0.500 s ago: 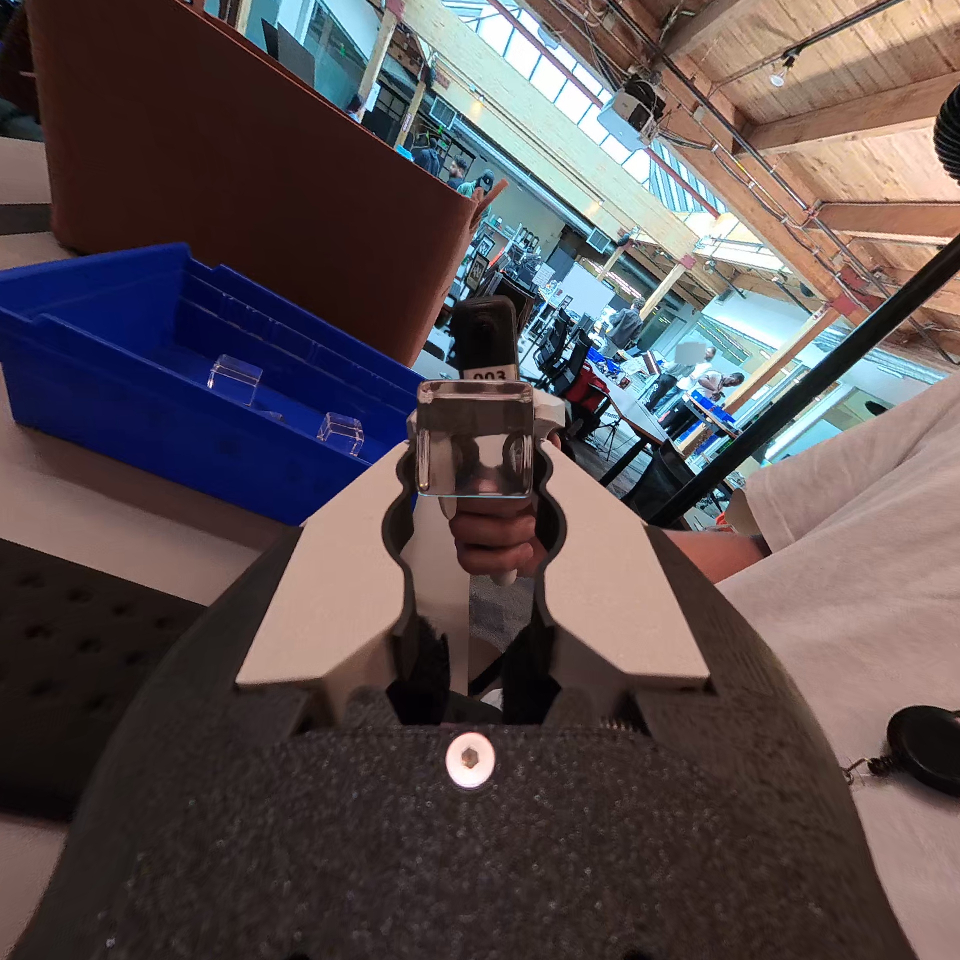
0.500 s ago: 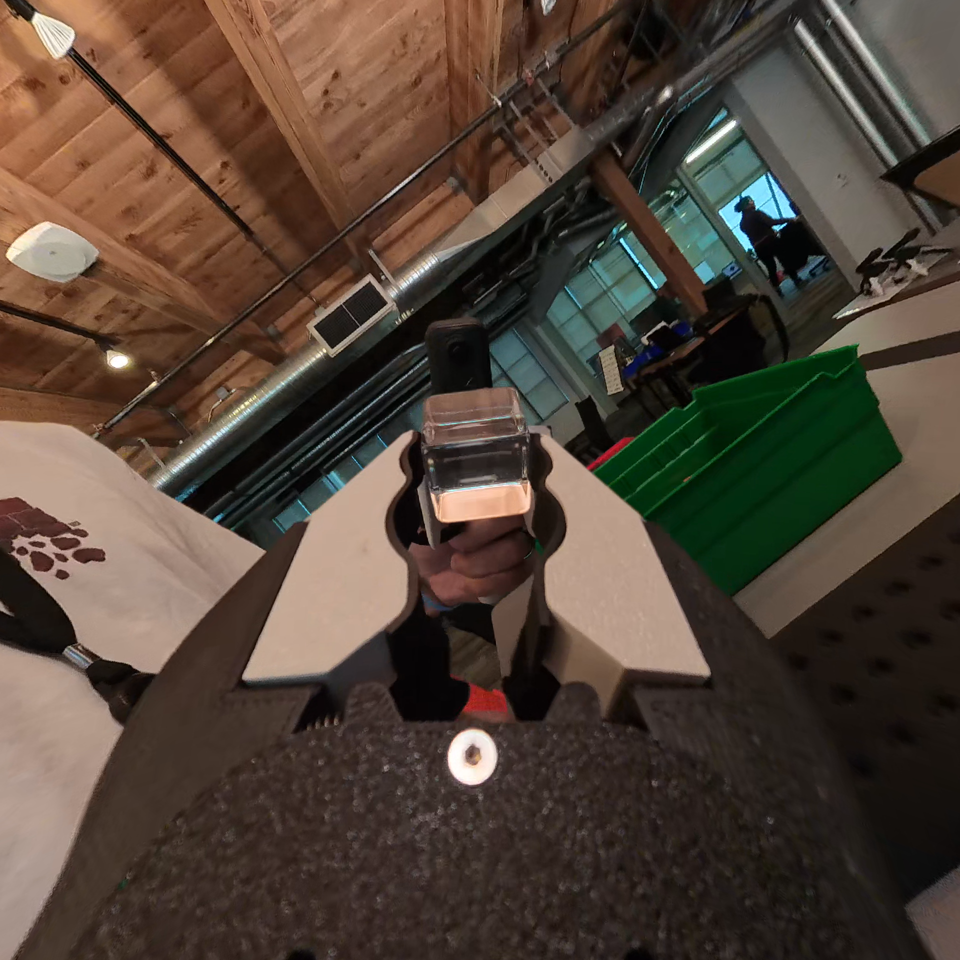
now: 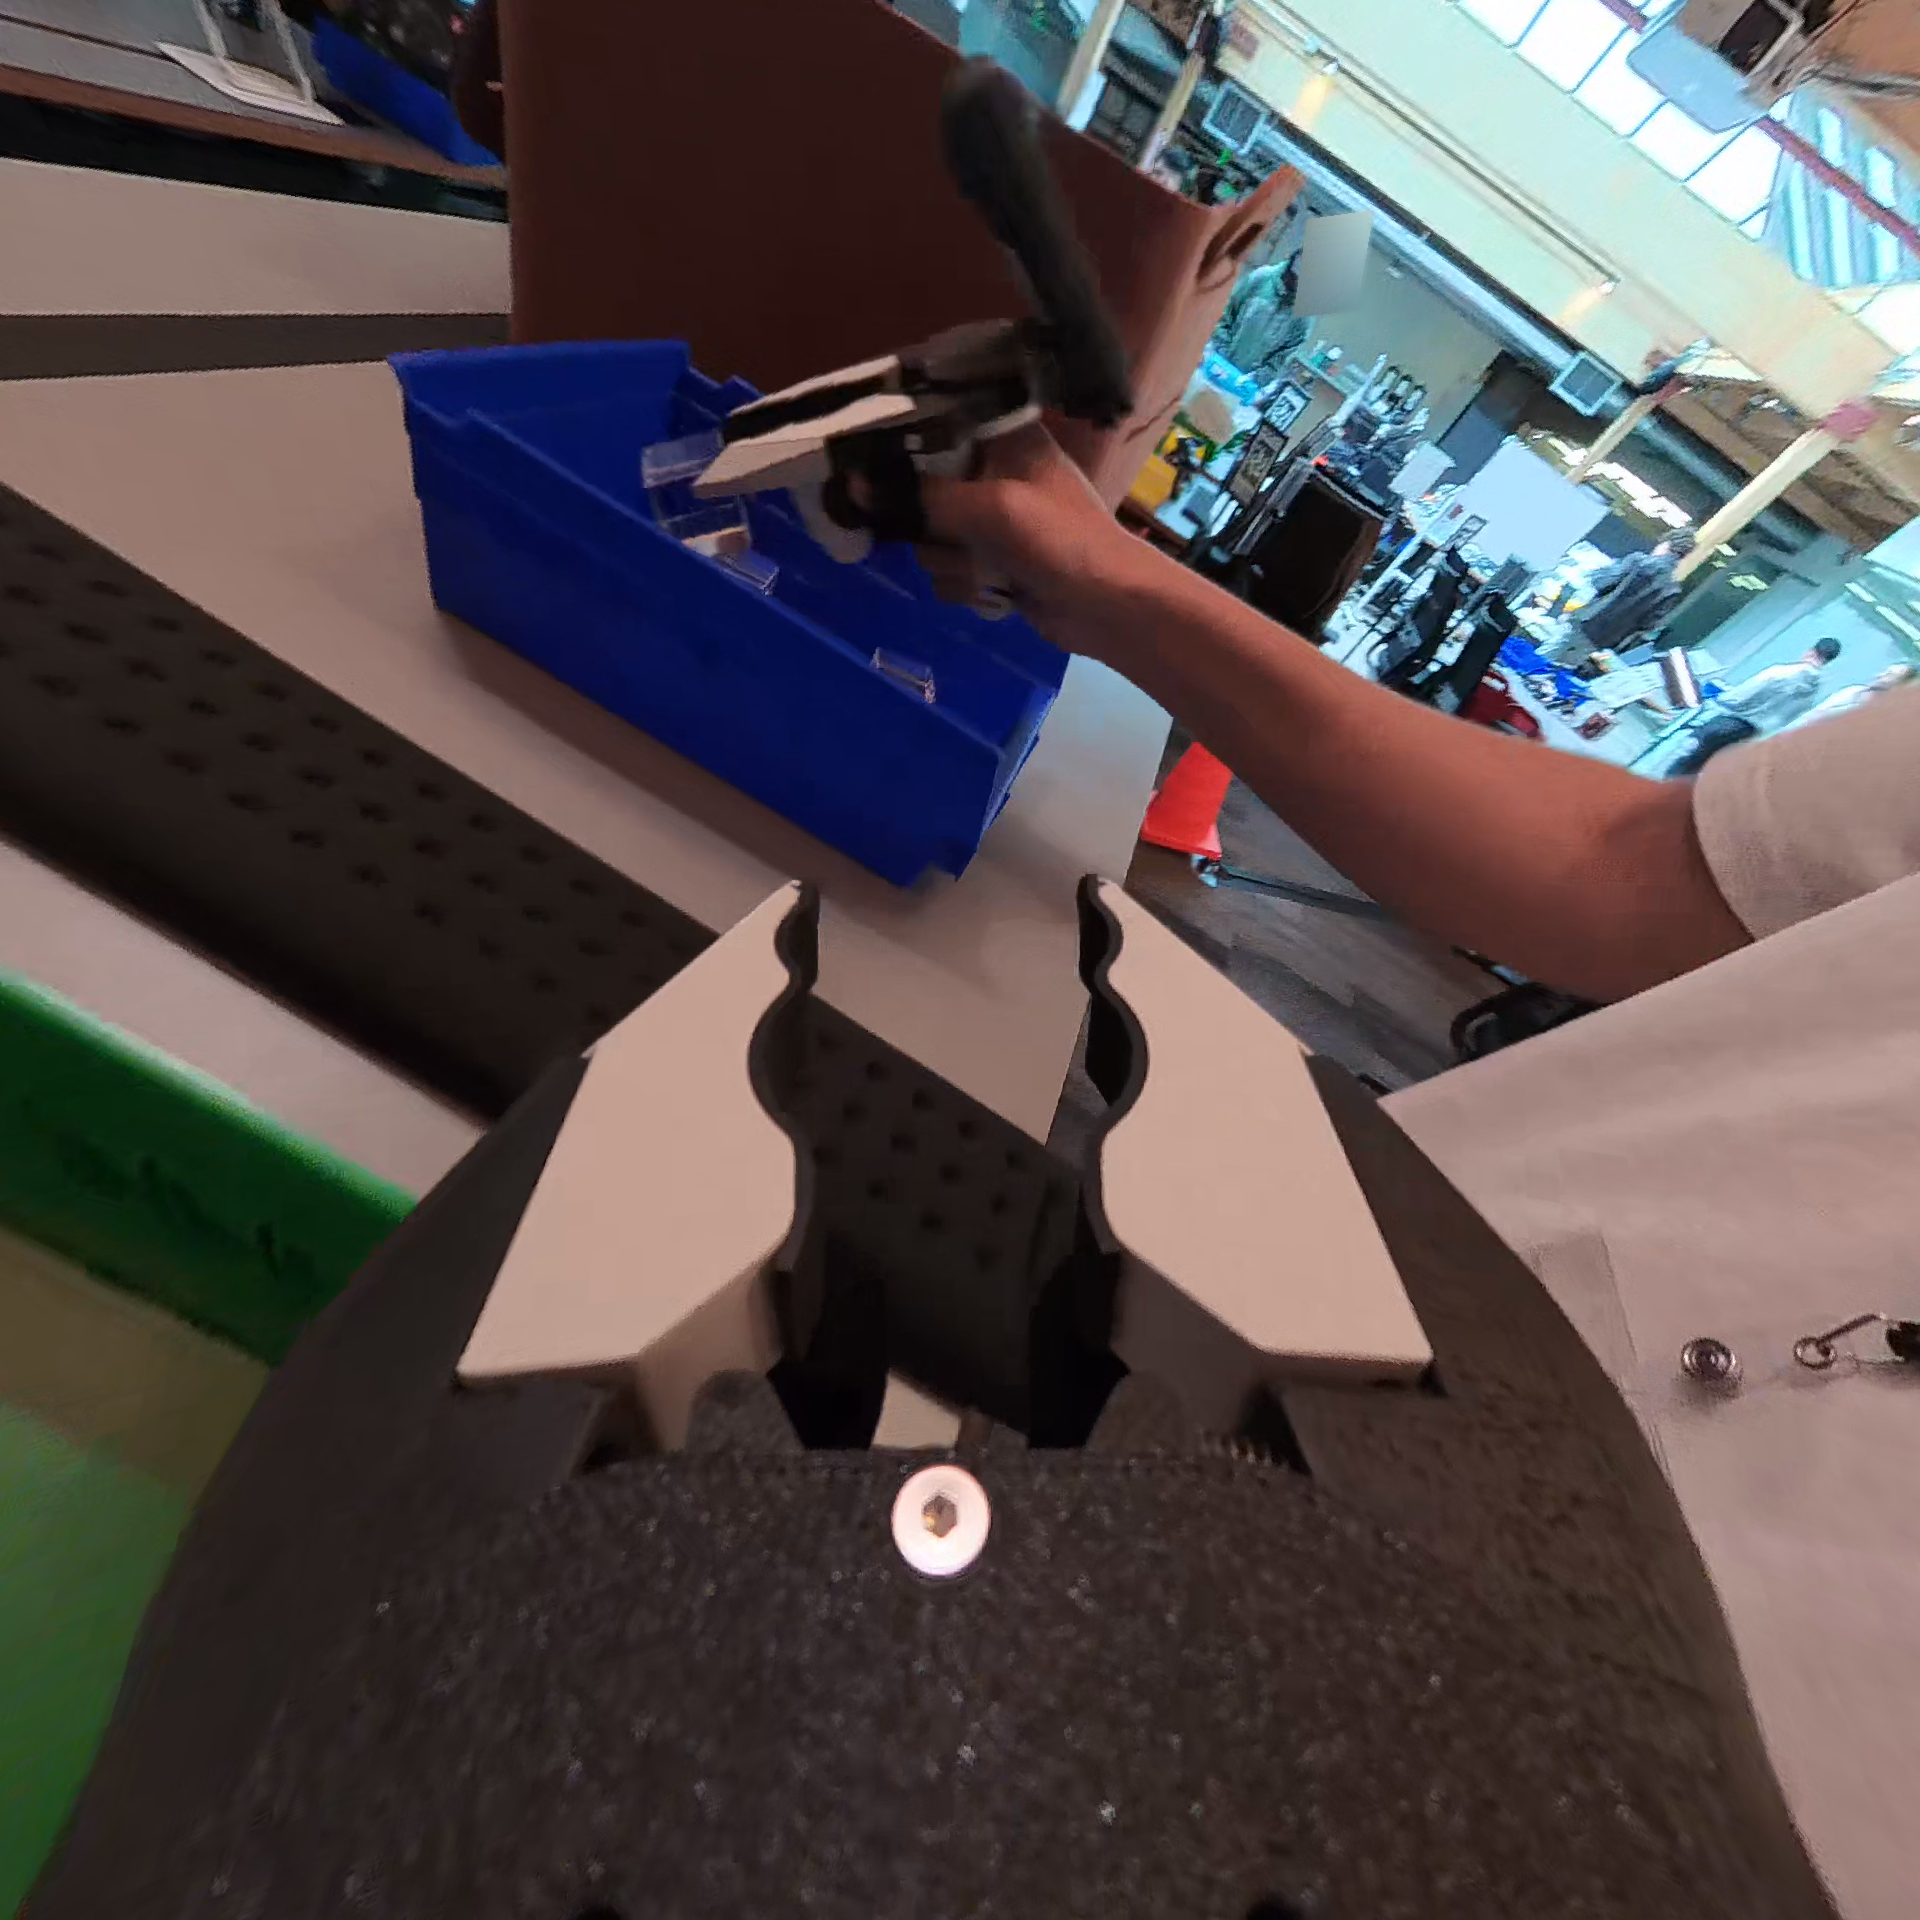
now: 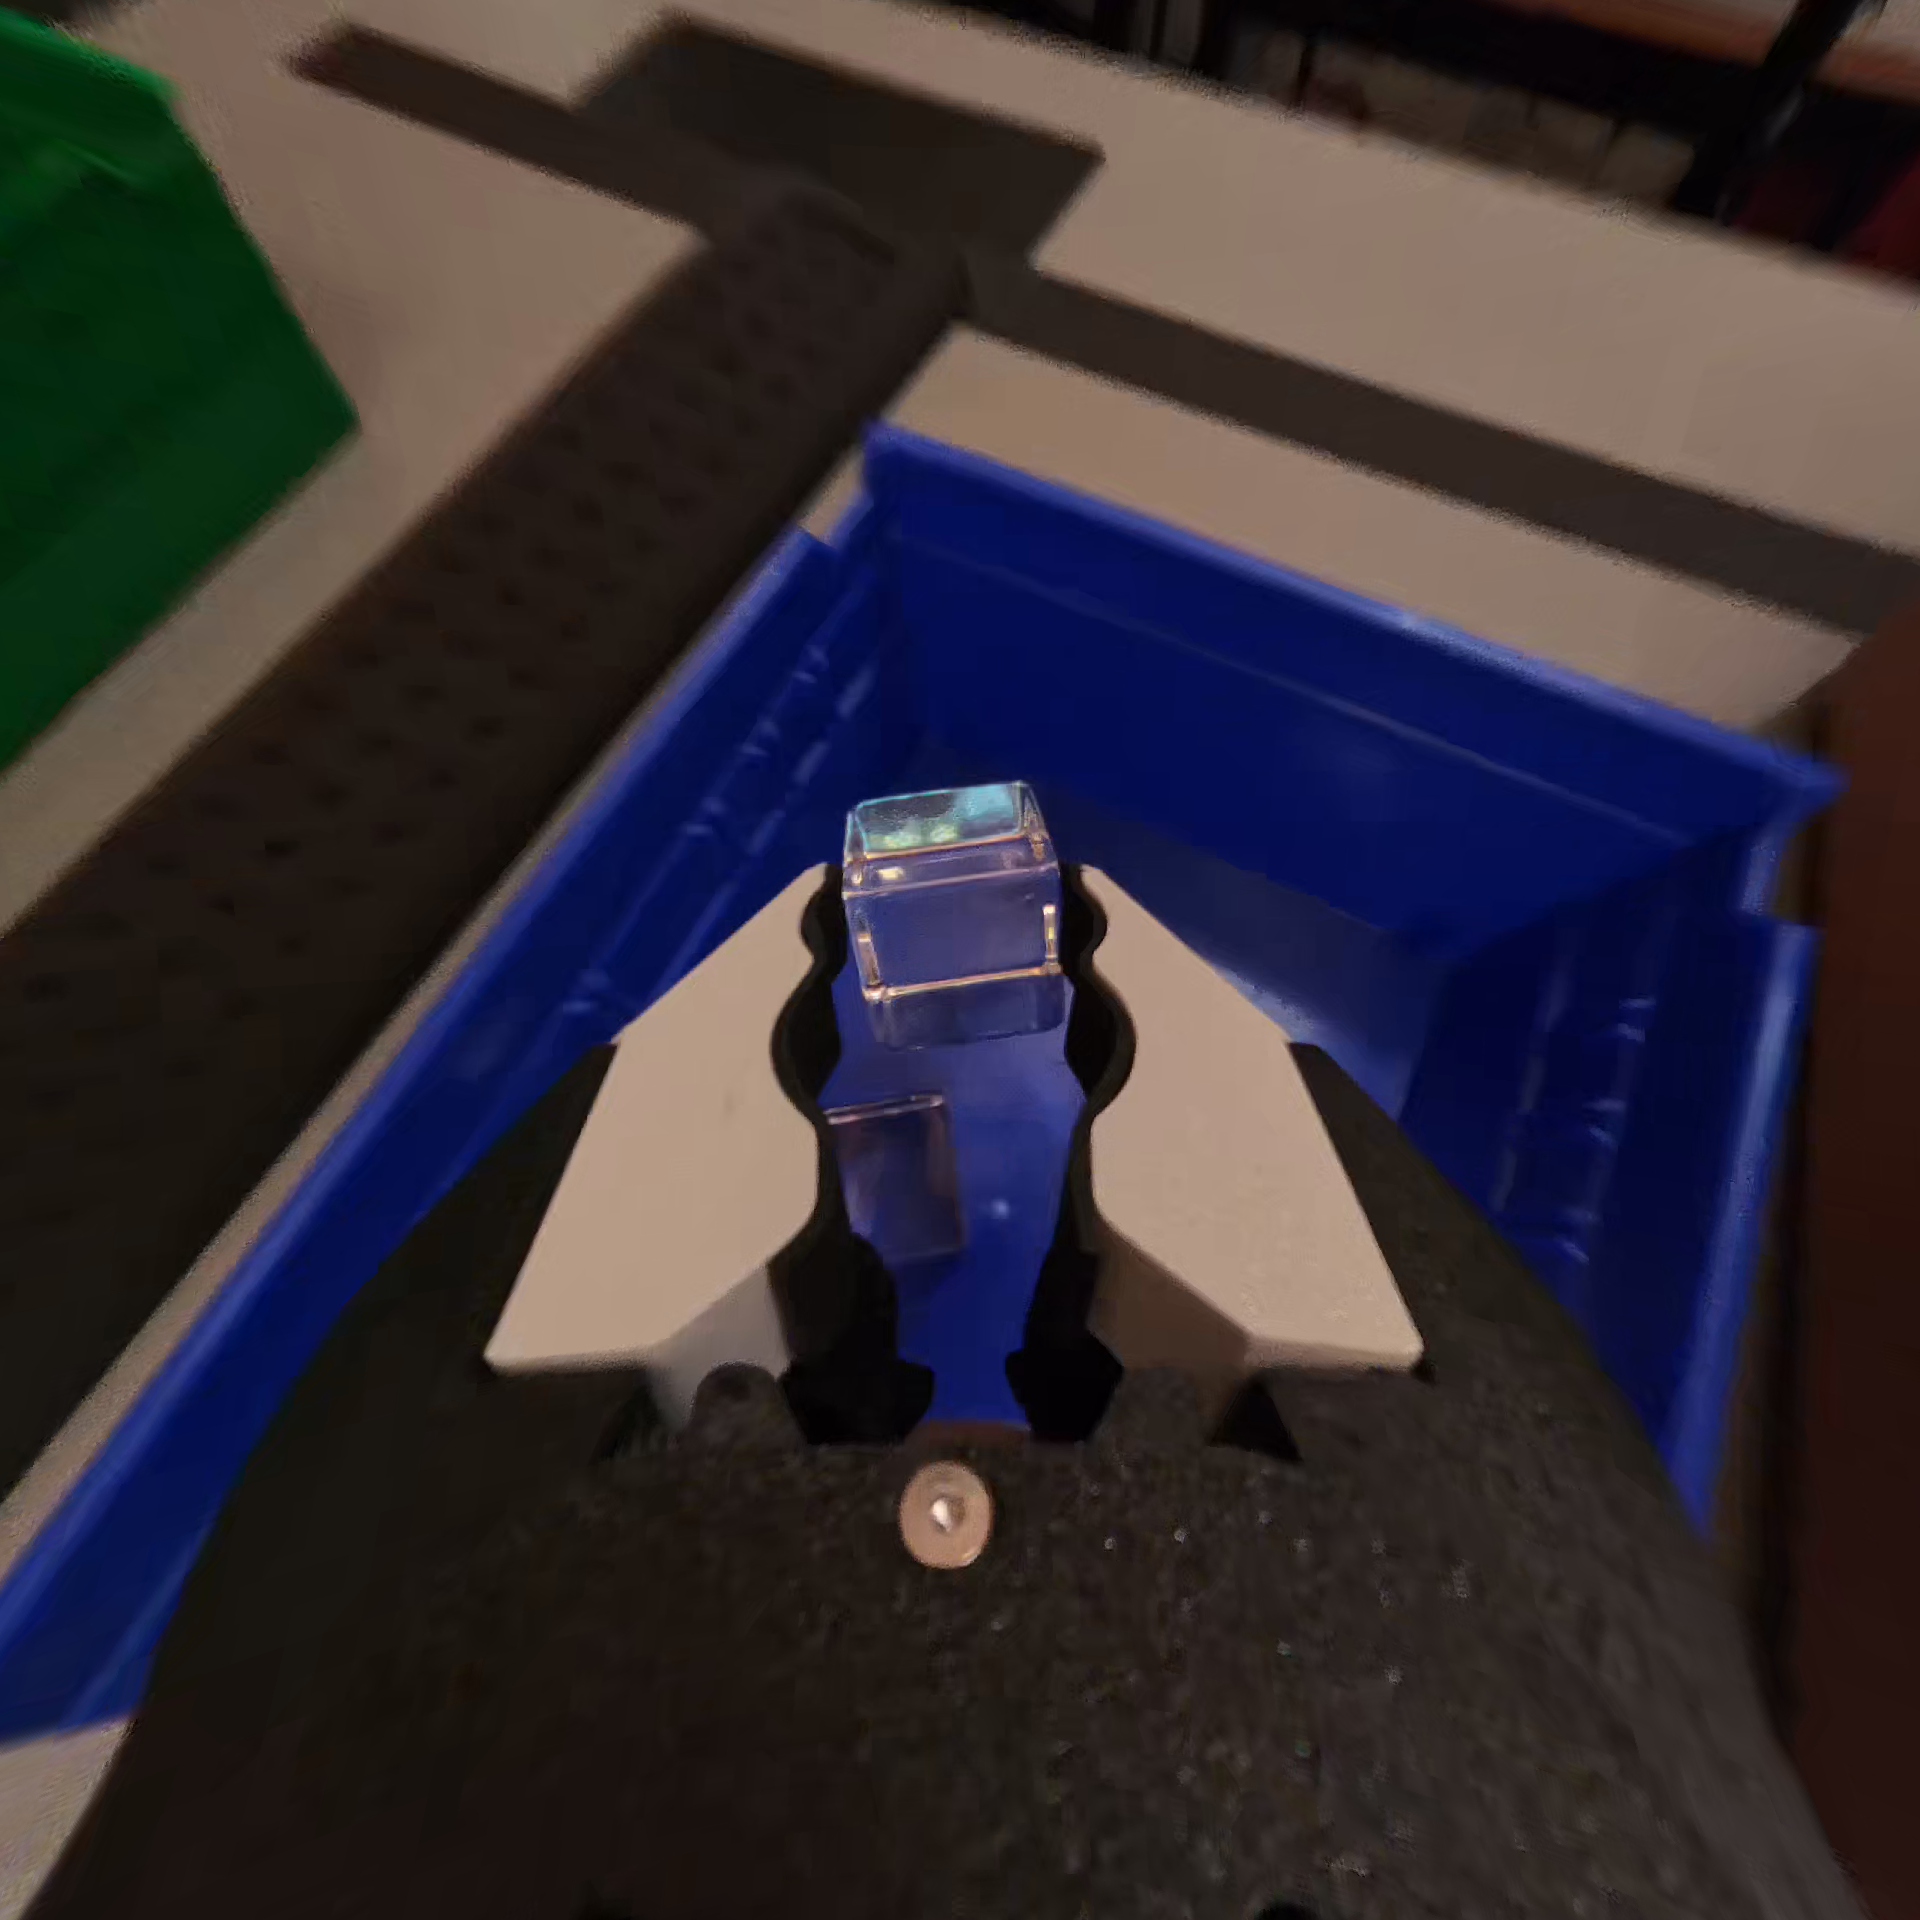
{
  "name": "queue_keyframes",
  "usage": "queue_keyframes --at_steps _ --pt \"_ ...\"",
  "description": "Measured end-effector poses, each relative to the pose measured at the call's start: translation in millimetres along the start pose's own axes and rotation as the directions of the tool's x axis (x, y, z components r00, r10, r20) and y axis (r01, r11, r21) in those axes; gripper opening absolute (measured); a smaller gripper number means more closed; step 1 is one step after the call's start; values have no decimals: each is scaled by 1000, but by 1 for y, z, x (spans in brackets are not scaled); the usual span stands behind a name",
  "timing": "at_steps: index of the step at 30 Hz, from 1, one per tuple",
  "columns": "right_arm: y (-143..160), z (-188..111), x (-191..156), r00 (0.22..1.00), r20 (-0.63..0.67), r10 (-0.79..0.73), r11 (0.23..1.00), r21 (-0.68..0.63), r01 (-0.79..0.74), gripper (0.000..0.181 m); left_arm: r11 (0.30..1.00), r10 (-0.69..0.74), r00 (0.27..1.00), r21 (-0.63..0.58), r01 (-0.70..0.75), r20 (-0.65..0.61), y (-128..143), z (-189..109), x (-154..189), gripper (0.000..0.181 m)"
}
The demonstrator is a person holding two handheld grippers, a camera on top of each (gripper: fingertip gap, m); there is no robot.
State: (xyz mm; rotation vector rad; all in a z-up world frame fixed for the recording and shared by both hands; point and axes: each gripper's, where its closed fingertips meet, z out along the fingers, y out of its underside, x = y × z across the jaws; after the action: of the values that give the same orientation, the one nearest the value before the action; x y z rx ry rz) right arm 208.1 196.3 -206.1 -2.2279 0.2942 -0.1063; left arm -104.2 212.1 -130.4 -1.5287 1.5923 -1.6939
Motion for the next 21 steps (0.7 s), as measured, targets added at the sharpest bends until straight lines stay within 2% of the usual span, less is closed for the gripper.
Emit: queue_keyframes --at_steps 1,4,7,13,17,19,21 --pt "7 16 6 1000 6 26 999 -42 -26 41 1000 4 1000 -7 -4 25 6 -5 1 52" --pt "17 50 18 1000 -6 30 994 -106 -30 40 999 39 990 -30 -35 137 25 -23 -2 52" --pt "26 62 24 1000 -31 1 988 -156 -5 41 997 71 961 -43 -62 267 42 -43 -13 53" --pt "52 48 27 995 -38 91 969 -226 -97 41 997 69 879 -51 -52 471 63 -90 -39 52" --pt "53 47 26 993 -27 118 969 -216 -121 42 997 74 821 -58 -50 565 59 -111 -57 52" --pt "51 41 27 991 -47 123 962 -239 -131 59 997 54 791 -78 -8 610 57 -118 -68 52" --pt "37 22 24 989 -72 127 970 -197 -139 65 993 41 766 -112 41 642 56 -123 -78 51"
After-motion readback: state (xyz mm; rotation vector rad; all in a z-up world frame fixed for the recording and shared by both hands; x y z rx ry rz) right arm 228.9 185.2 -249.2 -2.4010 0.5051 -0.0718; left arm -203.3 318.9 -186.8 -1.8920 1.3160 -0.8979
